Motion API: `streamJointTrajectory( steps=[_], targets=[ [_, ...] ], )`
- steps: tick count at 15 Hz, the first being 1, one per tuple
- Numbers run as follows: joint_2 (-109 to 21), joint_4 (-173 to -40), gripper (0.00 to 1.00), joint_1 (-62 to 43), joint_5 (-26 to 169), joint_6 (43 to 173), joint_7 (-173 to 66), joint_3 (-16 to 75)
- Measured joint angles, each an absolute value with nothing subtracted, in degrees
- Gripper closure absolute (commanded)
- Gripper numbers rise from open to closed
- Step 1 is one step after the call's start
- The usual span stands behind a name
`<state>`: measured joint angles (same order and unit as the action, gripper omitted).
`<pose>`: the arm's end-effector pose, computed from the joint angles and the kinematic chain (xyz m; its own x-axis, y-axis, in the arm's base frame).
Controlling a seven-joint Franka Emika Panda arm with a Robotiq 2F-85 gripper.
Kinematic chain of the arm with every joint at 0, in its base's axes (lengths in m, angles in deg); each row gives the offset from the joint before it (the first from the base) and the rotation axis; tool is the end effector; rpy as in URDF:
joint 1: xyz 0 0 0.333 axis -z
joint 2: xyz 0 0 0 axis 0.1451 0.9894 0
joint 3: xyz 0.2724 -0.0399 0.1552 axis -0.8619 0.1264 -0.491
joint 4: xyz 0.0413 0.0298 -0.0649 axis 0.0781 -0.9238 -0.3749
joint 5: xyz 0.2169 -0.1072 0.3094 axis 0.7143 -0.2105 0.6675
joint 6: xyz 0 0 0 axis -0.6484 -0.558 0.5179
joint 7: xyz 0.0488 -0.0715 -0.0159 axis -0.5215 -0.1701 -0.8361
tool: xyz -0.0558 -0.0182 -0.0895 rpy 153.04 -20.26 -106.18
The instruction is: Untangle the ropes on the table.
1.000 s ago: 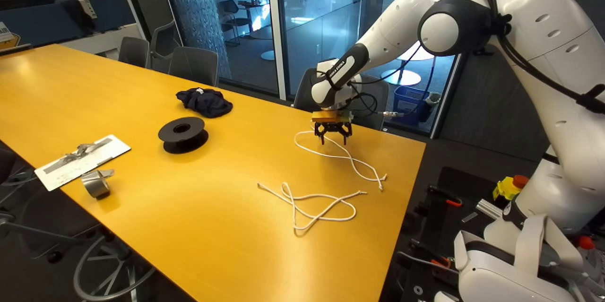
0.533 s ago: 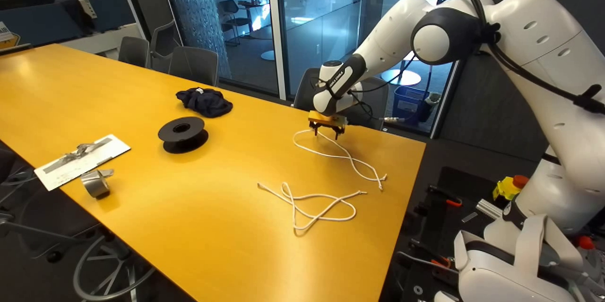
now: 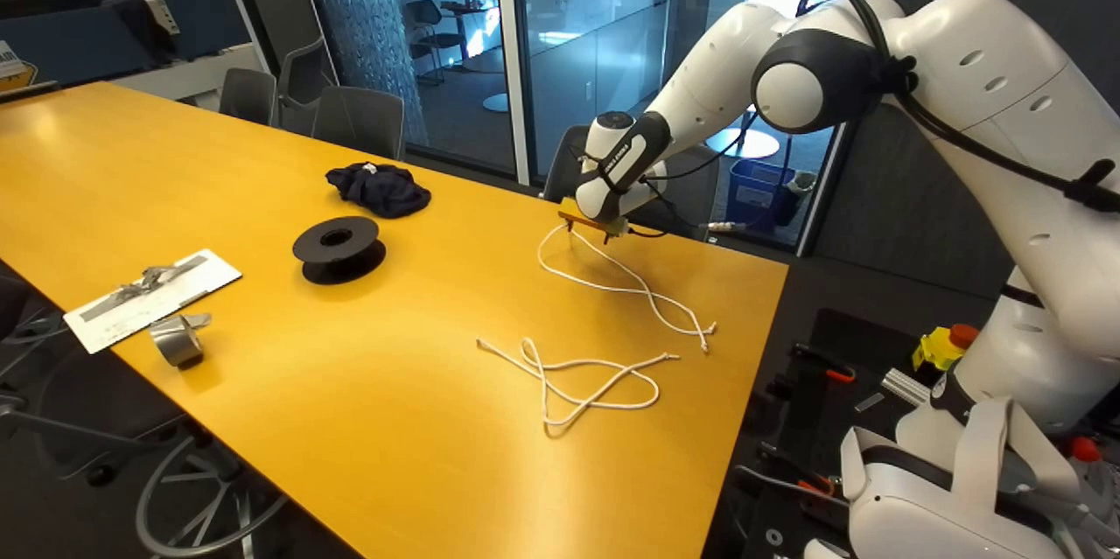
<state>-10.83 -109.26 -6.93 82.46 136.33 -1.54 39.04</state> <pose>0.6829 -0.1658 0.1463 0.2557 -0.9304 0.2624 -0.9206 -0.3173 -0.2277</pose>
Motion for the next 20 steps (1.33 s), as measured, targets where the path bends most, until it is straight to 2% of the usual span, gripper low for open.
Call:
streamJointTrajectory(
  steps=[10,15,20],
  targets=[
    [-8.0,-103.06,0.0,-11.57,82.46,138.84,0.44,40.82],
    [-10.55,-104.2,0.0,-11.88,81.83,129.35,-0.24,40.83],
    [-20.48,-113.89,0.0,-12.57,79.48,120.59,-4.9,39.95]
  ],
)
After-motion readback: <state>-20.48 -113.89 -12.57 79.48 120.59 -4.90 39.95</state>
